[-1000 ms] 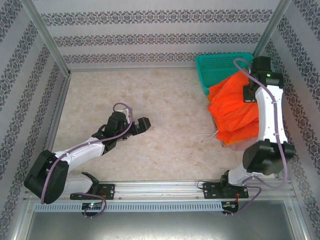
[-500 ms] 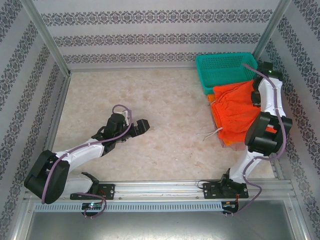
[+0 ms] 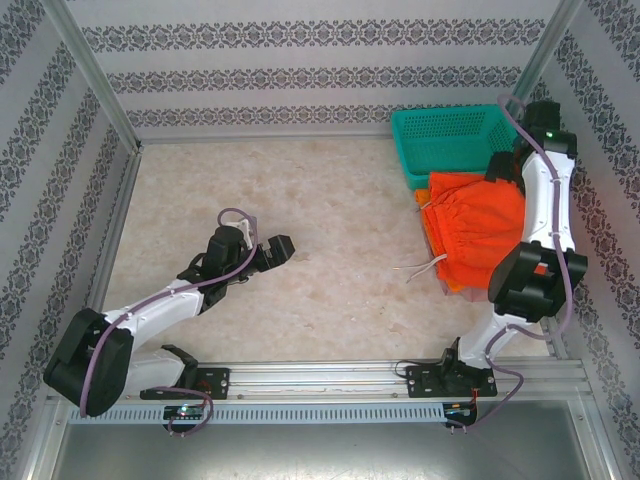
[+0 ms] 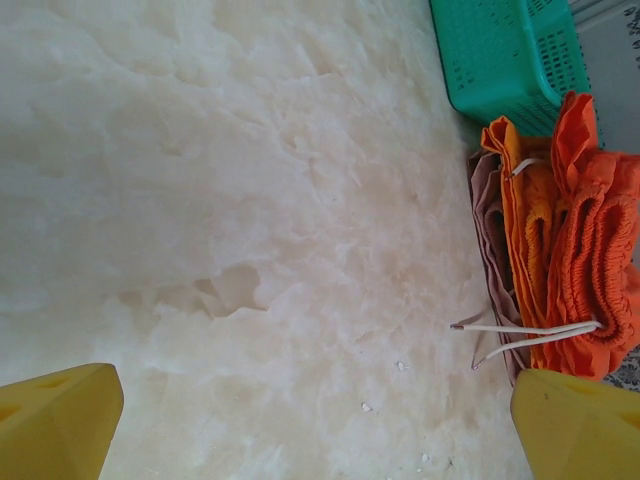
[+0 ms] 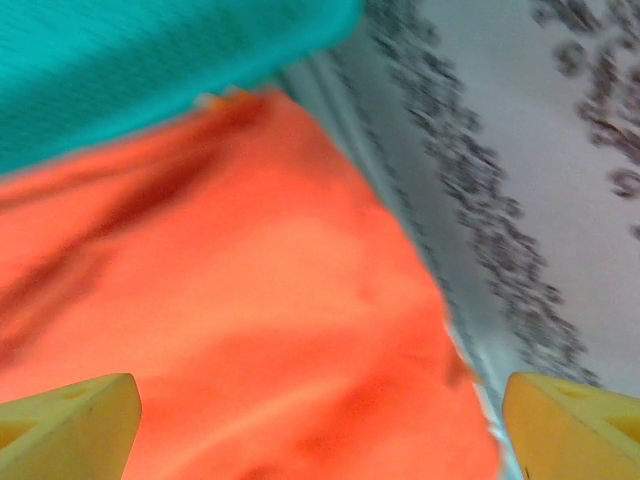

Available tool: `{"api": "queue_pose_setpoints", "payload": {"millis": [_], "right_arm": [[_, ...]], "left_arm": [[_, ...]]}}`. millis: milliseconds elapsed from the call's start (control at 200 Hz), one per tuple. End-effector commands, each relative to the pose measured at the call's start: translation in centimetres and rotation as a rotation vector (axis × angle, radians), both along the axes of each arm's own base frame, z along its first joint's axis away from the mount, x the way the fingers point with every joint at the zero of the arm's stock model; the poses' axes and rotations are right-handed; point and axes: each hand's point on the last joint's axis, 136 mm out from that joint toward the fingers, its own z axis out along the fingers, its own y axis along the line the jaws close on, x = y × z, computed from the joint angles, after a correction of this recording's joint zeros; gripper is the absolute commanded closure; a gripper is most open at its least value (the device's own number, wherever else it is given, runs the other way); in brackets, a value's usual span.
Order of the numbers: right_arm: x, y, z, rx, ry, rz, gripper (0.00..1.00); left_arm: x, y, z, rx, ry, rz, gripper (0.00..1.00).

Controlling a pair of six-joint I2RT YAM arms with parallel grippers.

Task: Fold and stack the shorts

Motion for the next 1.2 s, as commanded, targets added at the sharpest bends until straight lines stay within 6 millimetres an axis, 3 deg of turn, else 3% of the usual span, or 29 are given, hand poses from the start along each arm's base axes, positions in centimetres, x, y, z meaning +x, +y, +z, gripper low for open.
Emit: {"api": "queue_pose_setpoints", "payload": {"millis": [0, 375, 535, 639, 734, 934, 1064, 1199], "right_arm": [[3.1, 4.0, 0.3, 0.245, -0.126, 0.047, 0.06], [8.2, 4.2, -11.1, 0.469, 0.005, -0.003, 0.04], [8.9, 4.6, -13.2, 0.576, 0.009, -0.038, 0.03], [9.0, 5.0, -11.4, 0.624, -0.052, -0.039, 0.03], [8.8, 5.7, -7.7, 0.636, -0.154, -0.011, 0.03], [4.8, 8.3, -0.3, 0.570, -0.385, 0.075, 0.03], [1.6, 10.1, 1.8, 0.461, -0.501, 0.144, 0.02], [-1.8, 11.2, 1.7, 0.347, -0.679, 0.199, 0.02]], "left_arm": [[0.3, 0.4, 0.7, -0.011, -0.004, 0.024, 0.00], [-0.2, 1.5, 1.1, 0.024, -0.003, 0.059, 0.00], [-0.3, 2.0, 1.4, 0.046, -0.015, 0.073, 0.00], [-0.2, 2.9, 2.2, 0.093, -0.044, 0.094, 0.00], [-0.1, 4.3, 3.5, 0.166, -0.096, 0.125, 0.00], [0.0, 10.2, 7.3, 0.406, -0.272, 0.291, 0.00], [-0.5, 15.3, 9.0, 0.588, -0.383, 0.464, 0.00], [-0.7, 20.2, 9.1, 0.734, -0.416, 0.624, 0.00]]}}
